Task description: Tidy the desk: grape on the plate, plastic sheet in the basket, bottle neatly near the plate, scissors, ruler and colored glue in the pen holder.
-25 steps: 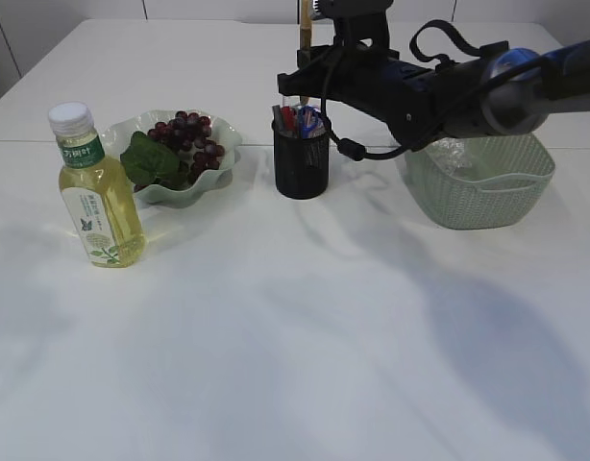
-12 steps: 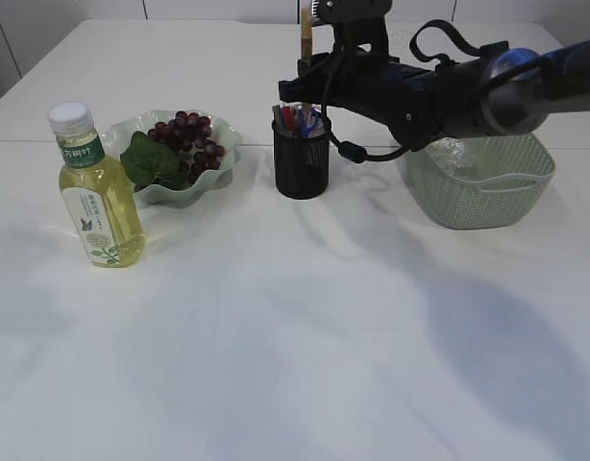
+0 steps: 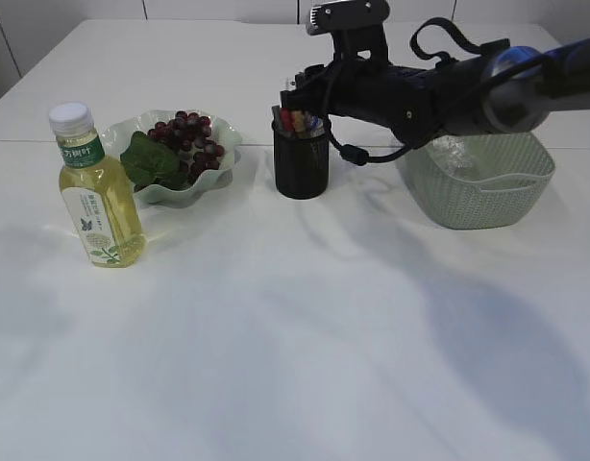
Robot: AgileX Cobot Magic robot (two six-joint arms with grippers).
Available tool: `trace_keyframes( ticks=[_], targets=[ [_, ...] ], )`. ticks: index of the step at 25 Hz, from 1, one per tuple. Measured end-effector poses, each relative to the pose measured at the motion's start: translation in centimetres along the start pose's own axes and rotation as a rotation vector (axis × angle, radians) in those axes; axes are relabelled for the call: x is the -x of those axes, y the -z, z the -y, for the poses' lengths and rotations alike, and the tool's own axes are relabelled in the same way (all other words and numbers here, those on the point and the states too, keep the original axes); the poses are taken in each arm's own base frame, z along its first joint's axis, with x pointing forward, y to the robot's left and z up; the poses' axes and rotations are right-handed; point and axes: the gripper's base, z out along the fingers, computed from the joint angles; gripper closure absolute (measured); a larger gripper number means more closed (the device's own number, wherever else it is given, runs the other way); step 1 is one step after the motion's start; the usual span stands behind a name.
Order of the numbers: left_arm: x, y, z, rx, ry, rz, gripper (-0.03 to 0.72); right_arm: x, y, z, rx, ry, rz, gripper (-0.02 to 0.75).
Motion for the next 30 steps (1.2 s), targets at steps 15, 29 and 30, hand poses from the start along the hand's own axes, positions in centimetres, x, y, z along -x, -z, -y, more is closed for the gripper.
trace_keyframes(
  ticks=[15,29,30],
  targets=[
    [0.1,0.0,0.0,0.0,-0.001,0.006,0.449,9.7,11.8,-0.7,0.076,-0.188,-0.814,0.433],
    [-0.1,0.0,0.4,-0.046,0.027,-0.006,0.449,11.7,14.5,-0.9,0.109,-0.177,-0.839,0.433],
    [-0.1,0.0,0.4,-0.047,0.025,-0.009,0.448,12.2,15.1,-0.9,0.114,-0.166,-0.823,0.433]
  ],
)
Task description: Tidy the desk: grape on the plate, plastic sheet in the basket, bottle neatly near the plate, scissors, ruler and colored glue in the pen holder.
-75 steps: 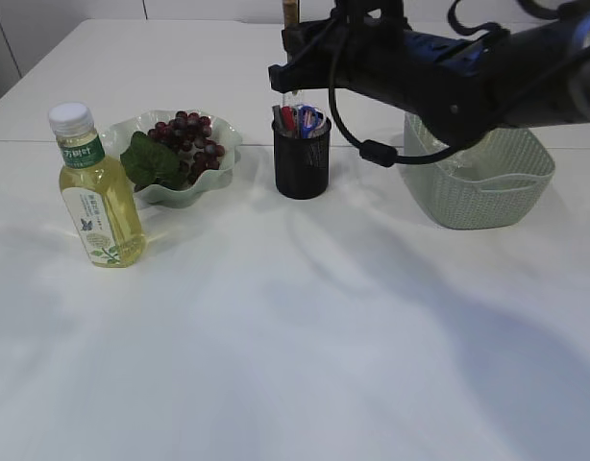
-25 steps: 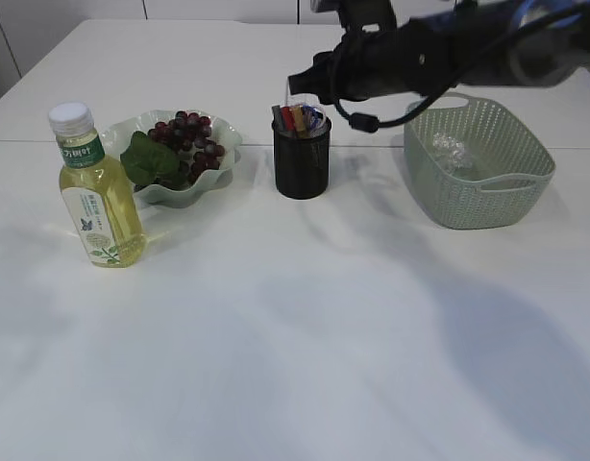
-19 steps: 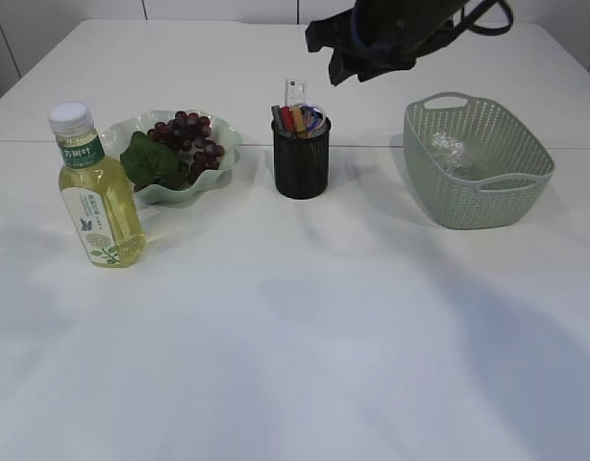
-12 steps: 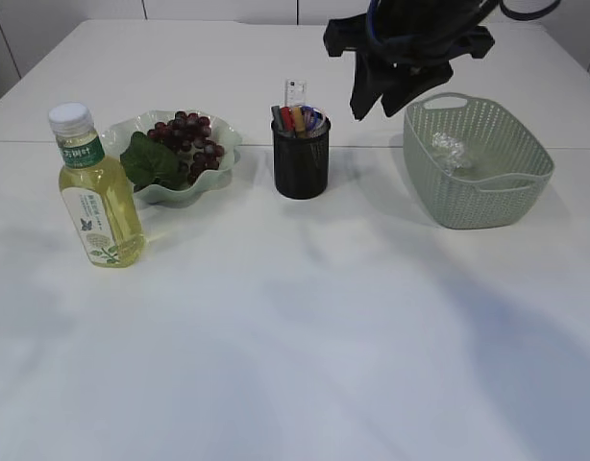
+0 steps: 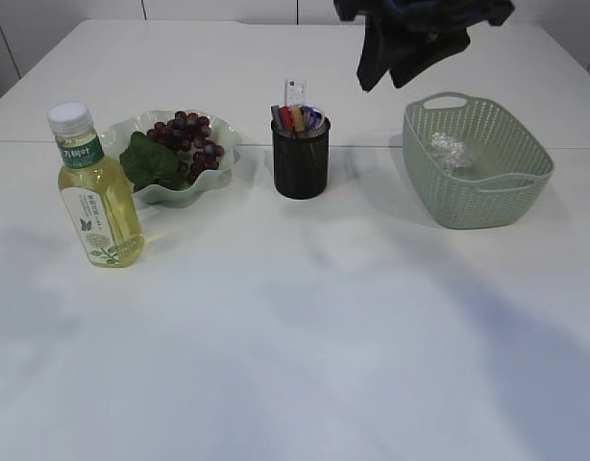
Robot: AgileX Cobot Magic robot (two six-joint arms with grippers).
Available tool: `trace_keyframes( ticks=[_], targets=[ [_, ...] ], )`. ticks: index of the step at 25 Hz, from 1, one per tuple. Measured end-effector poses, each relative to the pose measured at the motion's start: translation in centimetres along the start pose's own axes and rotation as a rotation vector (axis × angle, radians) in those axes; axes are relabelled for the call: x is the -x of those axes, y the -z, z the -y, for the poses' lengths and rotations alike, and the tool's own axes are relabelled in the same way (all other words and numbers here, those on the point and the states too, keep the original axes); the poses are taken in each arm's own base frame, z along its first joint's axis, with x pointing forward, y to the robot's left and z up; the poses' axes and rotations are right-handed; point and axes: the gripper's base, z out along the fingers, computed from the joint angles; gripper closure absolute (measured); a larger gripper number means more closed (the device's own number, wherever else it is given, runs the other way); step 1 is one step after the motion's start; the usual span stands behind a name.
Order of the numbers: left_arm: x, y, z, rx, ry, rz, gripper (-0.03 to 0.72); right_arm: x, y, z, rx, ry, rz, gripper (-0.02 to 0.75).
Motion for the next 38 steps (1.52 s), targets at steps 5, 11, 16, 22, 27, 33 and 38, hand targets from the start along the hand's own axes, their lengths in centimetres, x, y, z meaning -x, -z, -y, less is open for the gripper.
trace_keyframes(
  ticks=[5,11,16,22,27,33,38],
  targets=[
    [-0.3,0.0,0.5,-0.06,-0.011,-0.033,0.424,-1.0,3.8,-0.5,0.003,0.043,0.067,0.433],
    [-0.6,0.1,1.5,-0.163,0.005,-0.066,0.305,-4.8,7.8,-0.9,0.005,0.056,0.085,0.433],
    [-0.7,0.2,1.8,-0.194,0.014,-0.081,0.297,-9.3,10.8,-1.0,0.005,0.058,0.101,0.433],
    [-0.9,0.3,1.9,-0.213,0.021,-0.1,0.338,-15.0,14.0,-1.1,0.007,0.065,0.144,0.433],
    [-1.2,1.4,1.7,-0.23,0.006,-0.059,0.365,-19.4,16.2,-1.1,0.01,0.074,0.205,0.433],
    [-2.1,5.9,1.2,-0.319,-0.036,0.196,0.368,-24.5,17.6,-0.9,0.014,0.082,0.331,0.433],
    [-4.3,8.4,0.9,-0.387,-0.162,0.324,0.37,-28.8,18.0,-0.6,0.009,0.093,0.398,0.433]
  ],
)
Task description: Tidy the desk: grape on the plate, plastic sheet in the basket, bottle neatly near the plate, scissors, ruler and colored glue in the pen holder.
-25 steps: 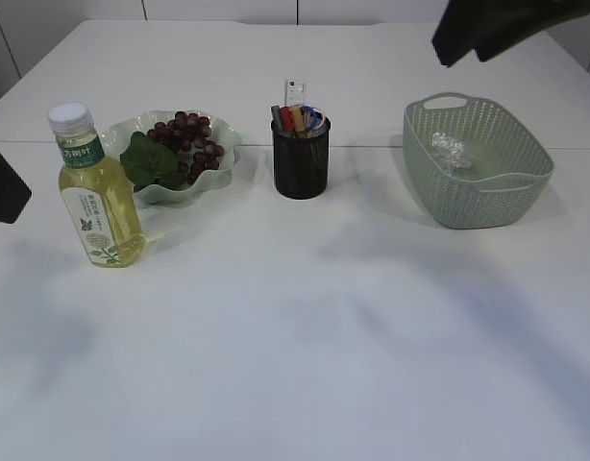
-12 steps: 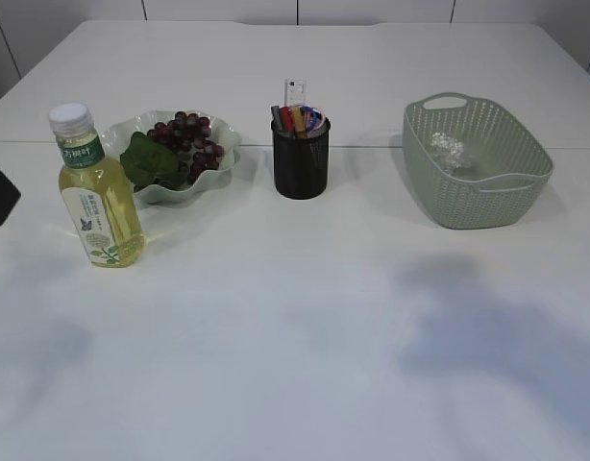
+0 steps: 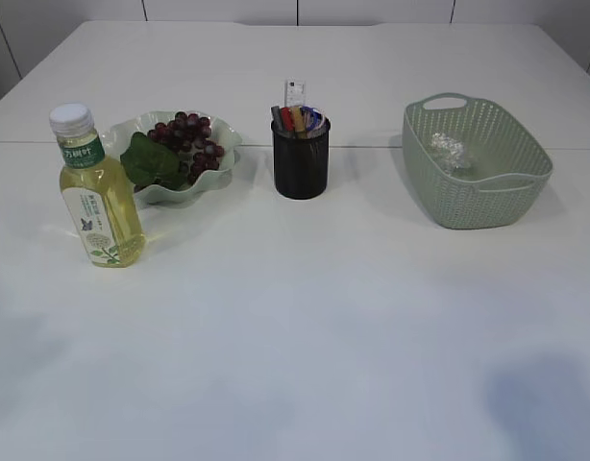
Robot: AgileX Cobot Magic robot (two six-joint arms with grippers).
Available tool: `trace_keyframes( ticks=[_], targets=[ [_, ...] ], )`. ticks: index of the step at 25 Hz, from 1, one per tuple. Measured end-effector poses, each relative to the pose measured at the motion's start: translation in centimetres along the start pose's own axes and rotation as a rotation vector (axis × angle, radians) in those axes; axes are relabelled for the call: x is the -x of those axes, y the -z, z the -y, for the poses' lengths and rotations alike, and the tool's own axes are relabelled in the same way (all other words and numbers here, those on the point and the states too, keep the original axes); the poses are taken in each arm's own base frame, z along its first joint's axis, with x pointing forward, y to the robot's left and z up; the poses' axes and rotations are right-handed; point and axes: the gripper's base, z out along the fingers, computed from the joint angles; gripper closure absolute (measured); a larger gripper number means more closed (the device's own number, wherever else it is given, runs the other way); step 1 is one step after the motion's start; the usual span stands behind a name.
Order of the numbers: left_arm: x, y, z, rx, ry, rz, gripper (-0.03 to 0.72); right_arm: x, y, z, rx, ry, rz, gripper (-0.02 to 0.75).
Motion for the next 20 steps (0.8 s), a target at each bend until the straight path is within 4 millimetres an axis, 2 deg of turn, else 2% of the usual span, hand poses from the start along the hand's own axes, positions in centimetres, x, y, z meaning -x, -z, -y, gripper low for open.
trace_keyframes(
  ticks=[4,9,14,20],
  targets=[
    [-2.4,1.4,0.4,-0.042,-0.074,0.066,0.37,-2.3,1.3,-0.1,-0.003,0.023,0.056,0.433],
    [-6.7,2.7,0.4,-0.056,-0.107,0.156,0.371,-5.1,1.9,0.3,-0.042,0.073,0.1,0.433],
    [-11.0,3.6,0.3,-0.066,-0.119,0.238,0.371,-8.9,1.6,0.7,-0.072,0.093,0.151,0.433],
    [-13.9,4.6,0.4,-0.087,-0.126,0.302,0.371,-12.4,0.4,1.1,-0.089,0.106,0.214,0.433]
  ],
)
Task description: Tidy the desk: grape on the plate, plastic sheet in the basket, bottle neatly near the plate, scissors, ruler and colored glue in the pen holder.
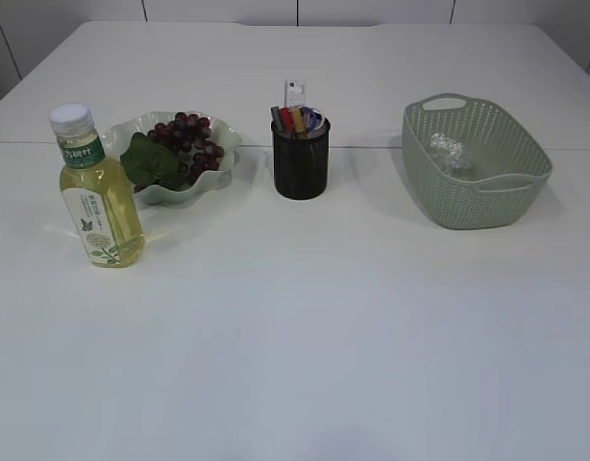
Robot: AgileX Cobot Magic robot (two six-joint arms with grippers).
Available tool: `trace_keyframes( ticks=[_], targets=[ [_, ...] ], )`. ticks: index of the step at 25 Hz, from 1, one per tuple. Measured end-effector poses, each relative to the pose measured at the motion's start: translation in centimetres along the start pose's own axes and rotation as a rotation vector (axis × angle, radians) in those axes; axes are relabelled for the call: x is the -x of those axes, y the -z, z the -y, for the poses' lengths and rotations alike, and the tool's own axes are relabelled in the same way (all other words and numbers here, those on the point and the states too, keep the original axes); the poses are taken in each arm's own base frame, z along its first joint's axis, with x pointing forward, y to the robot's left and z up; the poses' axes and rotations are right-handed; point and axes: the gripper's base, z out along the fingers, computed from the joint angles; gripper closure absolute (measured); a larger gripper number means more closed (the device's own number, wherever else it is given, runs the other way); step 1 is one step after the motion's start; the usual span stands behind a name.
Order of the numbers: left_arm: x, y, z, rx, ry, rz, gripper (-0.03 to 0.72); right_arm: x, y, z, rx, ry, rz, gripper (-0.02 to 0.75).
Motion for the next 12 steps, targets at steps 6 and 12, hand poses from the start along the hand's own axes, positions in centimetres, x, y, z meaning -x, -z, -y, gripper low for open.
trace_keyframes(
  ticks=[6,12],
  targets=[
    [-2.3,0.1,-0.4,0.034,-0.033,-0.086,0.371,-1.7,-1.3,0.0,0.0,0.017,-0.041,0.433],
    [-4.6,-0.9,-1.5,0.108,-0.074,-0.236,0.371,-1.8,-1.5,0.3,-0.029,0.052,-0.052,0.433]
  ],
)
